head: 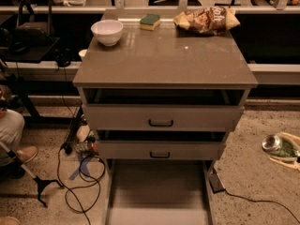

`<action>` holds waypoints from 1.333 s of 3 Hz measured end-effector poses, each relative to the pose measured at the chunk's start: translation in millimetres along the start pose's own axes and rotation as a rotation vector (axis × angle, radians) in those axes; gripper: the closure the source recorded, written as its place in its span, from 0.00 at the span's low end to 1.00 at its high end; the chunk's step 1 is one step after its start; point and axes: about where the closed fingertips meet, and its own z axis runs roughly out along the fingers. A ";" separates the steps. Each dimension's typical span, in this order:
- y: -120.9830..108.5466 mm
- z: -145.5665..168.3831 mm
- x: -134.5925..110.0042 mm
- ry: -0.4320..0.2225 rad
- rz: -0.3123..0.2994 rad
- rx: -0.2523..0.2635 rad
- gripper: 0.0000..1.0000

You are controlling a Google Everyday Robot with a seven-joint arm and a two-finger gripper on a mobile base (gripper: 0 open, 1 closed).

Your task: Pick green can from bottom drawer and place on counter

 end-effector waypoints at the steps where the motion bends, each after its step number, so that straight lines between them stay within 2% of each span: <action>1: -17.0 3.3 -10.8 -0.021 -0.005 0.002 1.00; 2: -59.9 -1.2 -40.7 -0.052 -0.048 -0.022 1.00; 3: -126.7 -16.5 -76.8 -0.037 -0.172 -0.006 1.00; 4: -124.3 -14.0 -76.6 -0.039 -0.170 -0.012 1.00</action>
Offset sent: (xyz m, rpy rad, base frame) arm 0.0414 -0.0407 0.1368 -0.0411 -0.1022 0.0904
